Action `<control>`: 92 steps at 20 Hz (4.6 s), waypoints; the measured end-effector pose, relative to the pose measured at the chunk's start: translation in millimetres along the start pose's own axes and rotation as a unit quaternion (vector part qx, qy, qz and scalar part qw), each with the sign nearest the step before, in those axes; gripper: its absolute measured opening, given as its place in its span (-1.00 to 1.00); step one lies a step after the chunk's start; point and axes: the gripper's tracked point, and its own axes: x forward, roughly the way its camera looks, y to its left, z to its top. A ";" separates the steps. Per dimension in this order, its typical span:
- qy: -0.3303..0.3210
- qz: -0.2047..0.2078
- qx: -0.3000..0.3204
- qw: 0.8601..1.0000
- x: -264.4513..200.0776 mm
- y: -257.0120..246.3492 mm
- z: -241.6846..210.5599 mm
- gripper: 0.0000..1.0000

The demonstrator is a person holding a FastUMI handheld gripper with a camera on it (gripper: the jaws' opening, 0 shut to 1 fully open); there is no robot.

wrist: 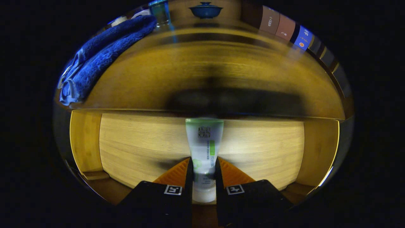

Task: Pull open the drawer, take out the items inside it, and place them on the countertop above the cabinet.

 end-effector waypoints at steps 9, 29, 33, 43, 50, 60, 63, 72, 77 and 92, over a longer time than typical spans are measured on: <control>-0.055 0.045 0.060 0.996 -57.8 7.8 5.8 -0.48; -0.050 -0.001 0.037 0.998 -60.4 -1.1 185.5 -0.46; -0.037 -0.006 0.048 0.998 -46.4 0.1 186.9 -0.30; -0.138 0.022 0.028 0.990 -112.1 3.1 166.5 1.00; -0.291 0.053 0.020 0.955 -198.8 20.3 113.0 1.00; -0.507 0.020 0.006 0.862 -287.6 21.6 -1.0 0.99; -0.526 0.016 -0.016 0.850 -257.6 30.9 -45.1 0.99; -0.535 -0.003 -0.021 0.845 -191.7 42.2 -149.4 0.99; -0.520 -0.004 -0.008 0.854 -147.7 39.4 -144.9 1.00; -0.510 -0.004 0.028 0.860 -89.7 23.2 -129.5 1.00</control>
